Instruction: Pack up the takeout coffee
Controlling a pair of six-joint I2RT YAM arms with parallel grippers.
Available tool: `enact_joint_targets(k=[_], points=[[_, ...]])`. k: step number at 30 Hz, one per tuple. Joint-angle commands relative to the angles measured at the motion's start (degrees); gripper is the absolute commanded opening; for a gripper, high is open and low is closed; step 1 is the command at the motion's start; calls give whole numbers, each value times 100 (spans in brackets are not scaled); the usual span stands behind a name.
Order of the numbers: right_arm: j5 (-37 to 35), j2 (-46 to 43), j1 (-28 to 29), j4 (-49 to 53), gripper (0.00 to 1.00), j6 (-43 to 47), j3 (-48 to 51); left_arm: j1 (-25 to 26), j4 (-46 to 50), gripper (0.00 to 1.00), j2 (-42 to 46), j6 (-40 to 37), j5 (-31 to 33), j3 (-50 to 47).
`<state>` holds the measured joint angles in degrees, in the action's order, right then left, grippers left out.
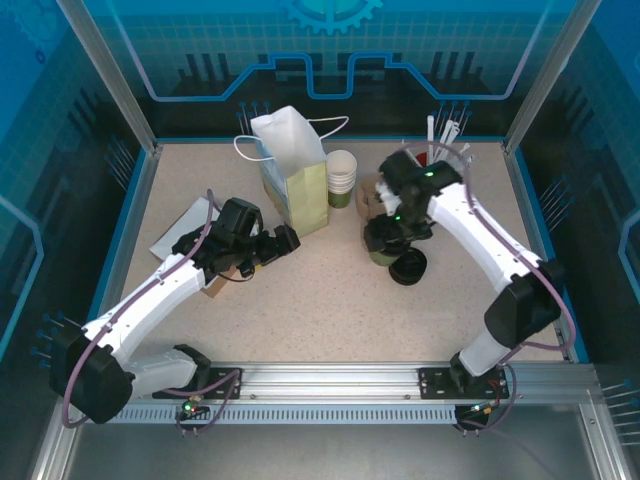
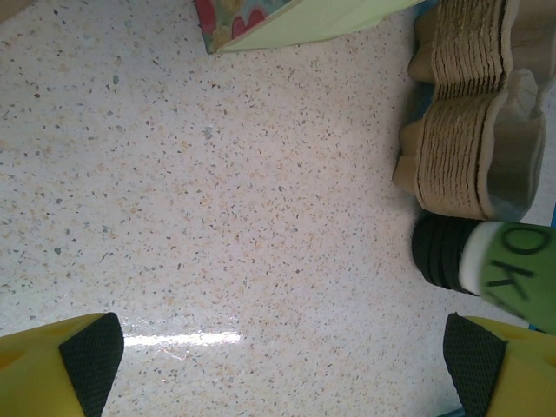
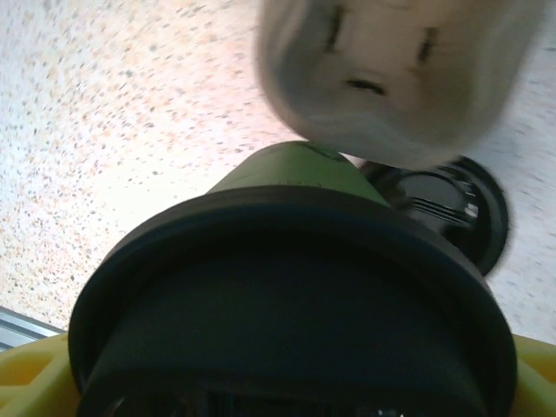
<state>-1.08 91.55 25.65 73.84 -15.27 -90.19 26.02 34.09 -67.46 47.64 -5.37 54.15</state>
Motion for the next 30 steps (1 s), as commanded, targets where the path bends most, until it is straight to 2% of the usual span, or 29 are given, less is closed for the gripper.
enact_joint_targets(k=[1,7,13,19,30], points=[[-14,-250,-644,383,85,298,-124,-44,144,99,-13,-145,131,130],[-17,-75,-1748,453,85,744,-572,-51,271,99,40,-211,172,157],[-19,275,-2329,318,85,967,-874,-49,366,99,114,-253,238,197],[-110,795,-2571,-46,85,1017,-966,-58,416,99,103,-264,255,245],[-258,1650,-2619,-604,86,971,-878,-53,451,99,135,-249,227,254]])
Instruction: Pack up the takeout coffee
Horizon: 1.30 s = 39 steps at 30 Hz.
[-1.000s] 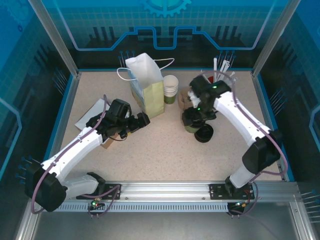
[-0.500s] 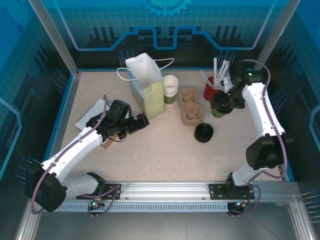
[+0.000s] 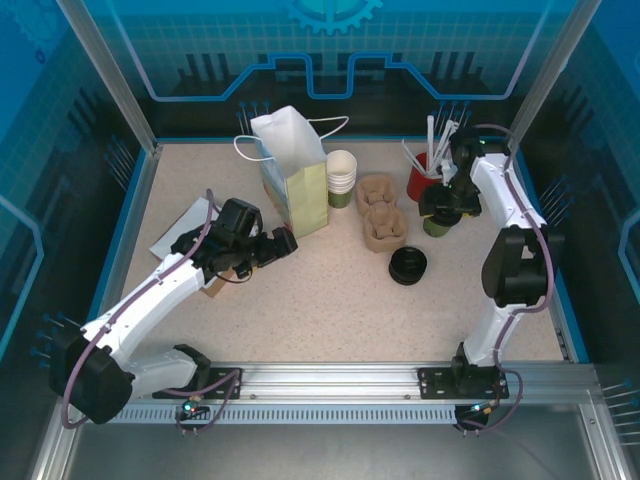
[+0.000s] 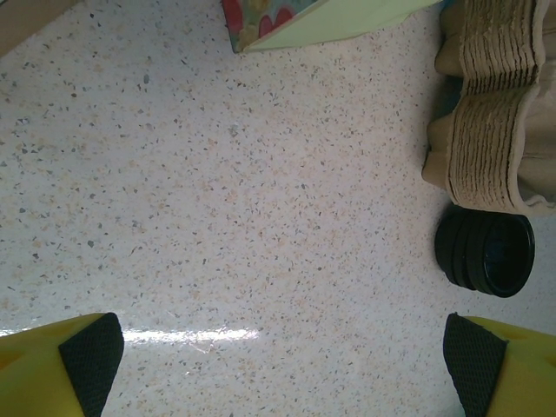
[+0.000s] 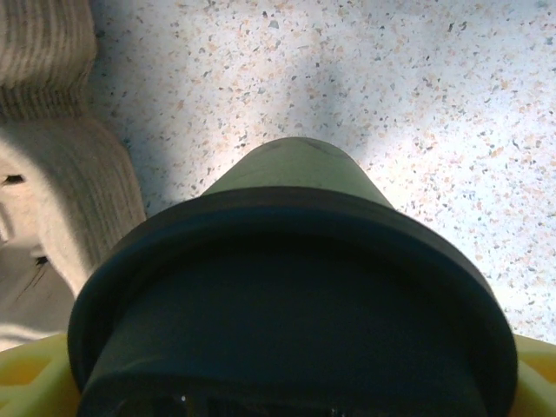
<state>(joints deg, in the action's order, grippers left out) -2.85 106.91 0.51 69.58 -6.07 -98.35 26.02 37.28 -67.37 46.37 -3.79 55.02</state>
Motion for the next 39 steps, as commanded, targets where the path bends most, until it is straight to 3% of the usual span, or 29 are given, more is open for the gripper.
enact_joint_targets(k=[1,22,32,39], points=[[-75,159,-121,-198,86,57,-53,-56,137,99,126,-119,64,166],[145,272,-189,-224,100,56,152,-180,209,99,215,-144,24,294],[153,-759,-279,19,100,30,285,-585,609,99,556,-216,28,587],[701,-1968,-328,-223,99,24,679,-965,894,99,634,-400,8,1393]])
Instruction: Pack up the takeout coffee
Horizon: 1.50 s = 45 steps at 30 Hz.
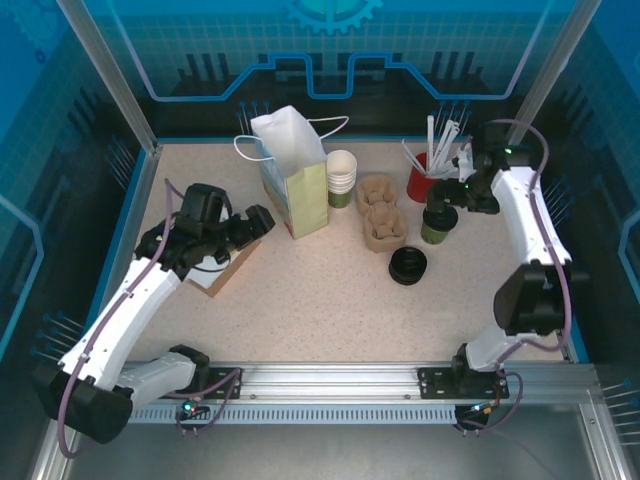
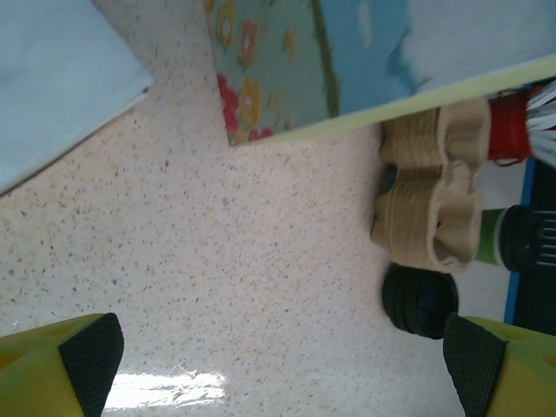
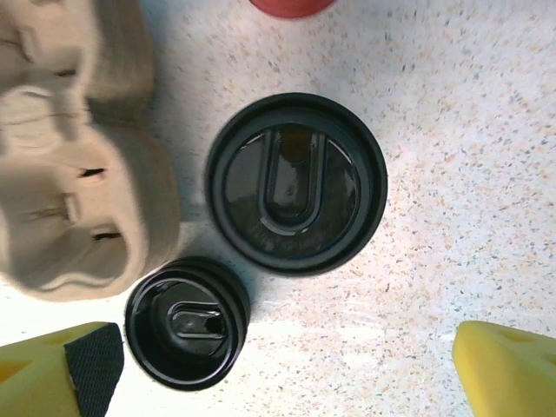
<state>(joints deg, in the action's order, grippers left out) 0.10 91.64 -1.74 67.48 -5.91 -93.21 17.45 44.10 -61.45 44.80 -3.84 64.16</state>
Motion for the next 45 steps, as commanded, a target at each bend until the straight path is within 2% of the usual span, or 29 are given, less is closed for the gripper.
enact_joint_targets(k=[1,7,11,16,21,28,34,45], points=[[519,-588,-102,-75,98,-28,231,-116,266,99,-34,-263,38,664],[1216,-1742,-116,-907,97,-586,1027,-119,332,95,-924,37,72,1801],[1370,-2327,-123,-1271,96,-767,1495,-87,362,90,-1648,324,59,2379],[1202,-2651,-118,-1197,97,-716,1796,37,915,88,-2451,816,815,3140],[1098,-2774,-116,-1141,97,-670,2011,291,1133,87,-3057,910,1573,3728],[1095,-2775,-117,-1133,97,-652,2063,320,1169,83,-3758,1032,2015,4152],[1154,-2748,-129,-1104,97,-639,2090,340,1259,66,-4234,834,2154,4674],[1369,-2687,-125,-1134,96,-718,2090,384,1317,23,-4095,184,1947,4842]])
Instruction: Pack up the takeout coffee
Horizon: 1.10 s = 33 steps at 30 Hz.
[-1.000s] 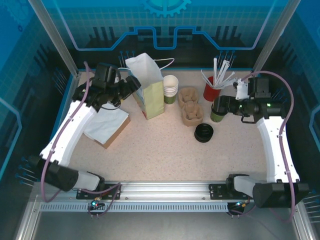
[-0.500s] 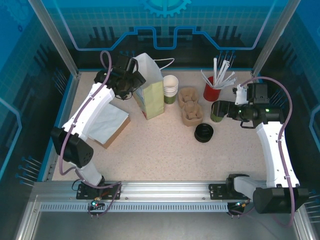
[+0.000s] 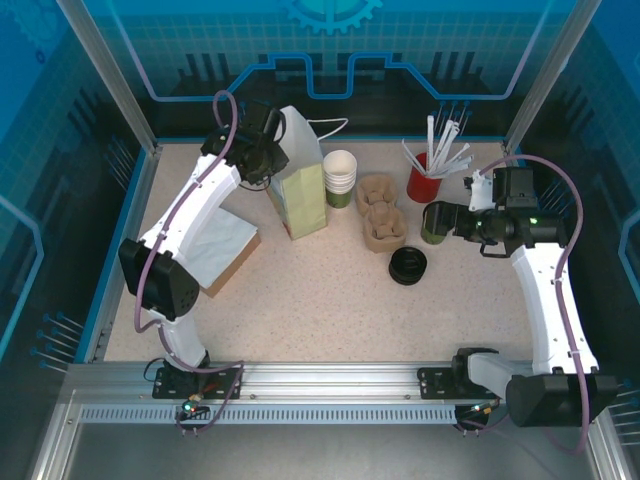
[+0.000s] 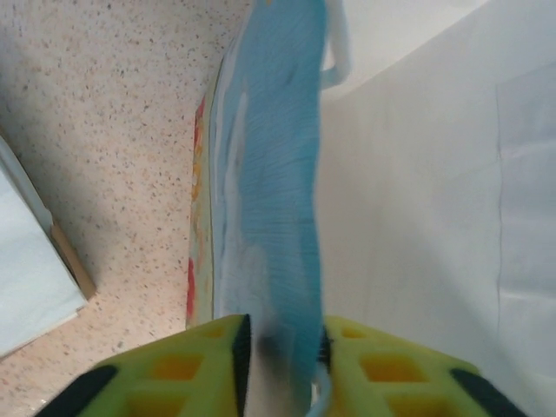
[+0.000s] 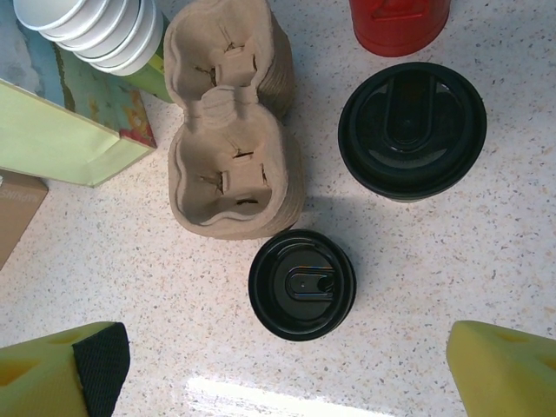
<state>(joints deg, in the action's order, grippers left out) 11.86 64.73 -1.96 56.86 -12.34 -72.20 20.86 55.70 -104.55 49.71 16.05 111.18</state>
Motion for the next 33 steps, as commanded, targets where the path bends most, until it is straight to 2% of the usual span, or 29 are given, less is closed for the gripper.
enact_joint_targets(k=[1,7,12,22,25,28,33], points=[[207,4,-103,-70,96,-85,-34,49,155,20,256,-383,-101,134],[336,-6,-102,-123,97,-123,-153,81,17,9,752,-944,-523,-128],[562,-56,-105,-270,96,-261,-101,93,-232,9,1457,-1306,-944,-750],[919,296,-39,-154,93,-451,-249,260,-103,9,2714,-1707,-1397,-1779],[832,535,145,-49,92,-431,-344,474,-69,9,2985,-1809,-1425,-2115],[638,857,389,42,87,-437,-459,690,-60,10,3210,-1762,-1379,-2511],[-17,1507,877,147,80,-312,-752,783,-302,11,3507,-1614,-1428,-3172]])
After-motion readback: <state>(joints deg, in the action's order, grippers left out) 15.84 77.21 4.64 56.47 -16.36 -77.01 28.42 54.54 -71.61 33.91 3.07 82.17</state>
